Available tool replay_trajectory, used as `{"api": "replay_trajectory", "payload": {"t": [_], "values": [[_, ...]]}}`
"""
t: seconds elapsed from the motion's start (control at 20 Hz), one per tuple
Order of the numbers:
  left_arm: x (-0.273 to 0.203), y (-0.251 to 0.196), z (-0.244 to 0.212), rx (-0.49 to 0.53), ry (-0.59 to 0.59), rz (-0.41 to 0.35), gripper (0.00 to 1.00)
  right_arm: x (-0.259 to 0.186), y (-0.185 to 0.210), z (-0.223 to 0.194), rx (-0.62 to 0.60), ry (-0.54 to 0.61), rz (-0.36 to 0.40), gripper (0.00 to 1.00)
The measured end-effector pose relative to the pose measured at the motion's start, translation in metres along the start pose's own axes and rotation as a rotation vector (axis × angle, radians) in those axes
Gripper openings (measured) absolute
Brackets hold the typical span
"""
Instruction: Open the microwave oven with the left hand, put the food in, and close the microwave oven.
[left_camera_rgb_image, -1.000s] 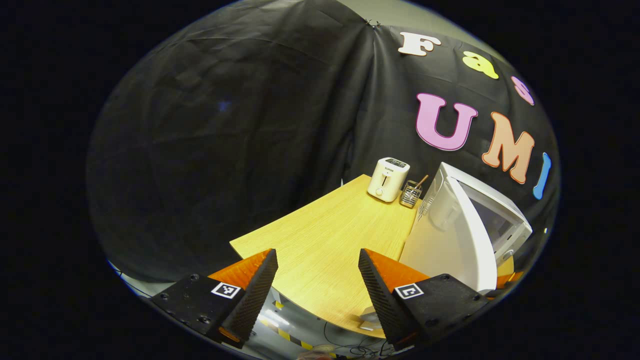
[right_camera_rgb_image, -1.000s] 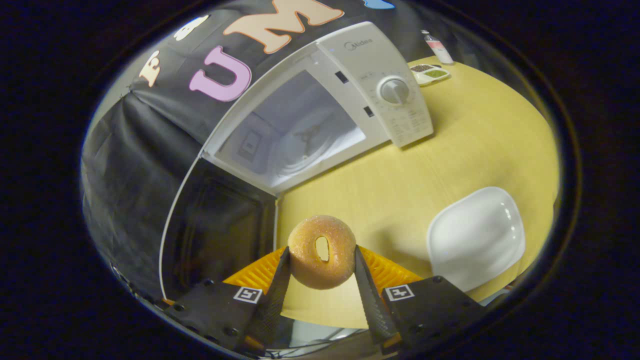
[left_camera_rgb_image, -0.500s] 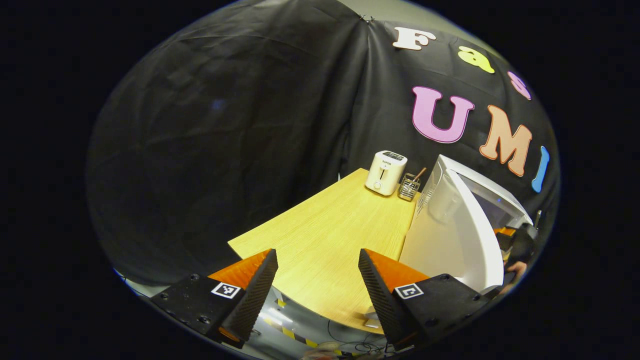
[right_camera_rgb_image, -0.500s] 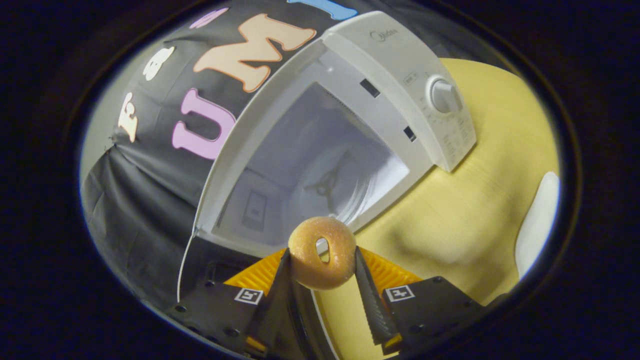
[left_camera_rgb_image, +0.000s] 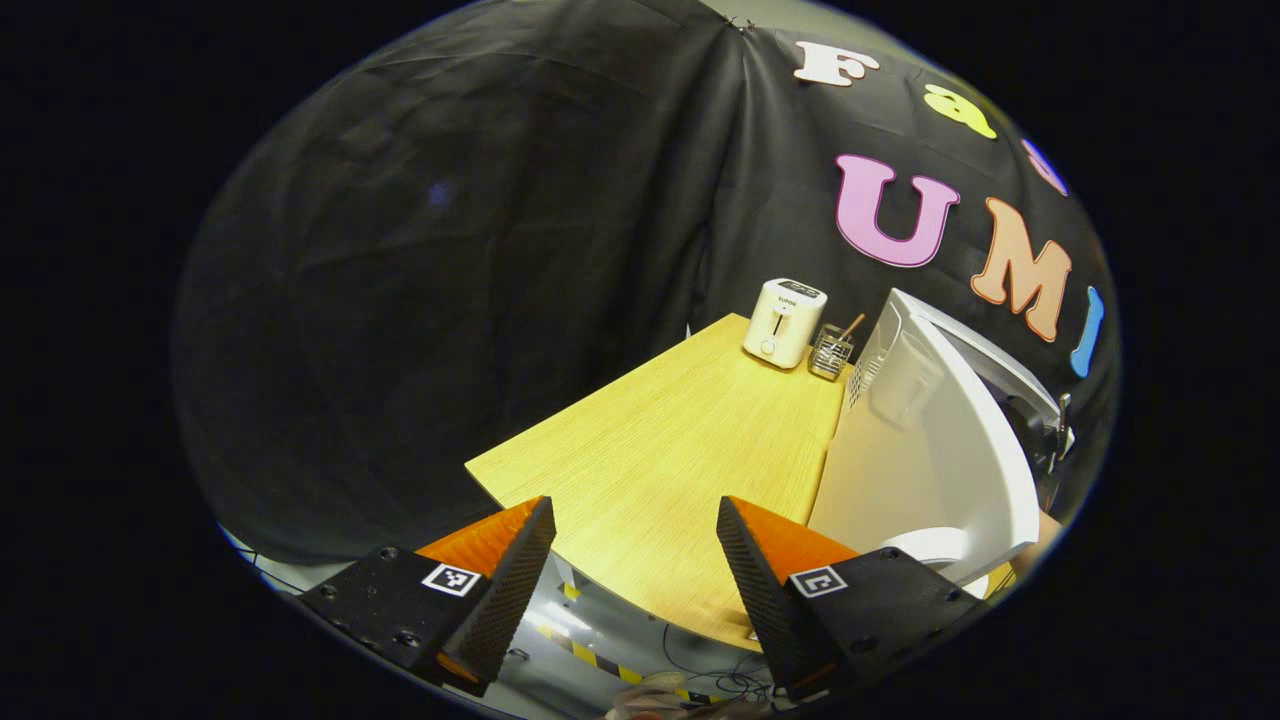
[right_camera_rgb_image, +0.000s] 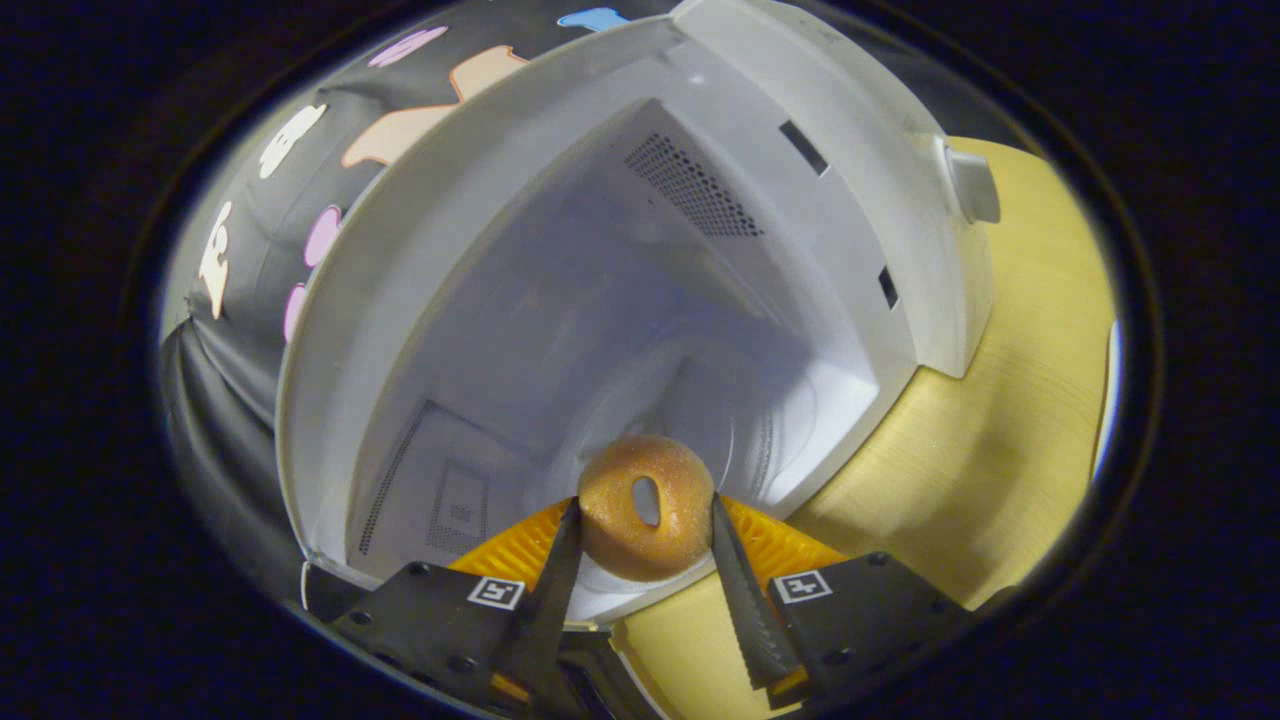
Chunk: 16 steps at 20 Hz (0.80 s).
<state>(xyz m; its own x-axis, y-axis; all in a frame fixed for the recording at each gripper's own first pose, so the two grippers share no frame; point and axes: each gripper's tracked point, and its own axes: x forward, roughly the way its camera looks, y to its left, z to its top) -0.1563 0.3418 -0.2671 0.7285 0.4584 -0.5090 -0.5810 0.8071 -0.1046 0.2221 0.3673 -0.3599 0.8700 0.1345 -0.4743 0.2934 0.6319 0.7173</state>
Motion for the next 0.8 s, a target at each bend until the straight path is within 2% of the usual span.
{"api": "replay_trajectory", "payload": {"t": [0.05, 0.25, 0.35, 0.4, 0.6, 0.8], "values": [[0.001, -0.001, 0.0, 0.0, 0.005, 0.0, 0.96, 0.005, 0.002, 0.002, 0.003, -0.015, 0.001, 0.68], [0.003, -0.003, -0.002, 0.0, 0.016, 0.0, 0.96, 0.012, 0.014, -0.001, 0.016, -0.03, 0.011, 0.69], [0.002, -0.003, -0.004, -0.003, 0.021, -0.006, 0.96, 0.01, 0.018, 0.0, 0.005, -0.045, 0.021, 0.84], [0.001, -0.004, -0.003, -0.003, 0.021, -0.007, 0.96, 0.009, 0.017, 0.001, -0.008, -0.057, 0.017, 0.96], [0.006, -0.006, -0.005, 0.001, 0.021, -0.016, 0.96, 0.003, 0.013, 0.007, -0.036, -0.076, 0.013, 0.96], [0.006, -0.009, -0.005, 0.0, 0.018, -0.028, 0.96, -0.017, 0.015, 0.018, -0.098, -0.097, 0.045, 0.96]]}}
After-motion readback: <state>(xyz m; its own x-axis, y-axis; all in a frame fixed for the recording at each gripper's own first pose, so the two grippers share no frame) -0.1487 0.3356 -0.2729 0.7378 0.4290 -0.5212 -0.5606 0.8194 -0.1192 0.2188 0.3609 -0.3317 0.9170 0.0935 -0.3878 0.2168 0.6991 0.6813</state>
